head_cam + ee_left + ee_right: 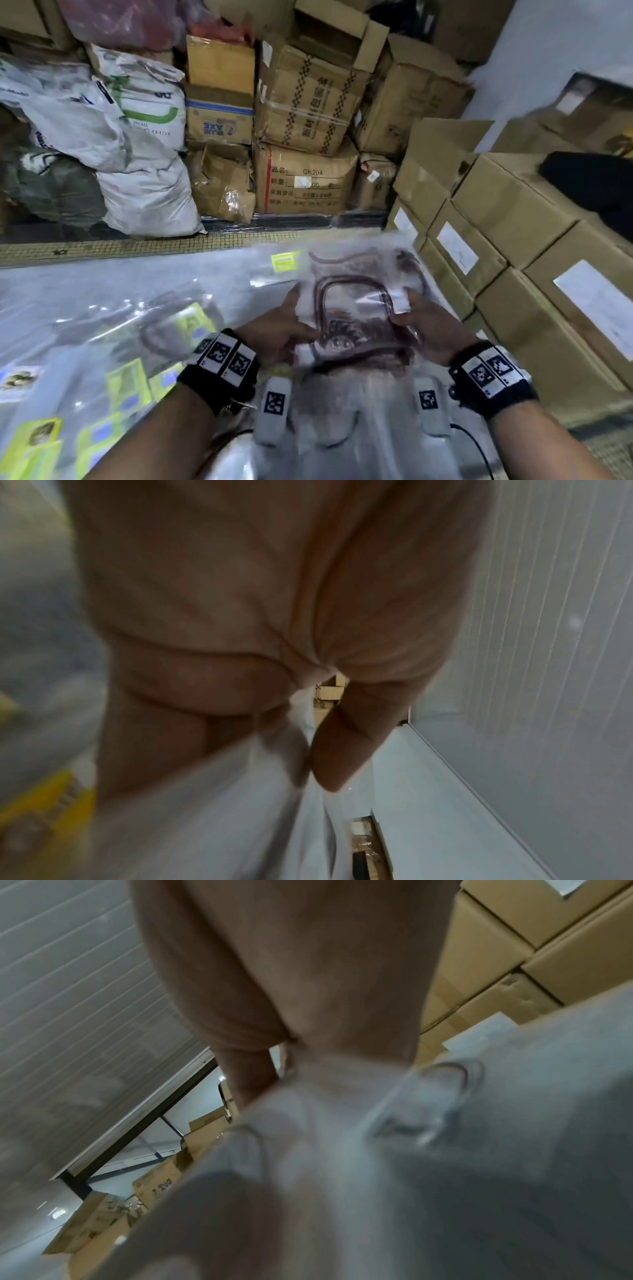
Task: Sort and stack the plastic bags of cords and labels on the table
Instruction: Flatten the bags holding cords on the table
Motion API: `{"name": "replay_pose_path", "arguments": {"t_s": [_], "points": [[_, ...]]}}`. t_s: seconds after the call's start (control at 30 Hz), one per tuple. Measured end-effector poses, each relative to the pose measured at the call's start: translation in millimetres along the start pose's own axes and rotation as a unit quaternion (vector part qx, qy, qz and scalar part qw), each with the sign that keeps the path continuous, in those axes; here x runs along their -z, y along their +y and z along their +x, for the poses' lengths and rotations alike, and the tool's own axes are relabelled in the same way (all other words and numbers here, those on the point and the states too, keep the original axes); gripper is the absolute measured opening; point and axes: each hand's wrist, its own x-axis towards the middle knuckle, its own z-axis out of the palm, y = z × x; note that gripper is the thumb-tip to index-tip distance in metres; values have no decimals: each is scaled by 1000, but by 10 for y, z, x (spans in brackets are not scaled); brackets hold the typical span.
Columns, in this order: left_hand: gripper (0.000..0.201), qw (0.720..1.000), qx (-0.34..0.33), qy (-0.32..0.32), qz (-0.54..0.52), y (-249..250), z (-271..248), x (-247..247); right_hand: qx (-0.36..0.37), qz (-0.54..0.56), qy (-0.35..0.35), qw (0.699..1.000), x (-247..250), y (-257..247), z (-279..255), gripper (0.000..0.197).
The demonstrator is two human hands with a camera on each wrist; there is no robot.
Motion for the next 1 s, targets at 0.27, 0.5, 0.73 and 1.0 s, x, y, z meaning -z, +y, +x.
{"name": "replay_pose_path", "arguments": {"t_s": [0.27, 0.5, 0.73, 1.0], "points": [[87, 995, -40, 35, -90, 331, 814, -905, -7, -73, -15, 997, 1172, -504, 469, 47], [88, 988, -33, 140, 60, 334, 1467, -1224, 73, -222, 20, 972, 1502, -590, 937, 34], [99, 973, -17, 188, 132, 39, 1778, -1358, 17, -325, 88, 942, 1588, -345, 1237, 28], [99, 948, 24, 225, 224, 49, 1841, -1394, 26, -370, 118, 921, 1689, -267, 1340, 36]]}}
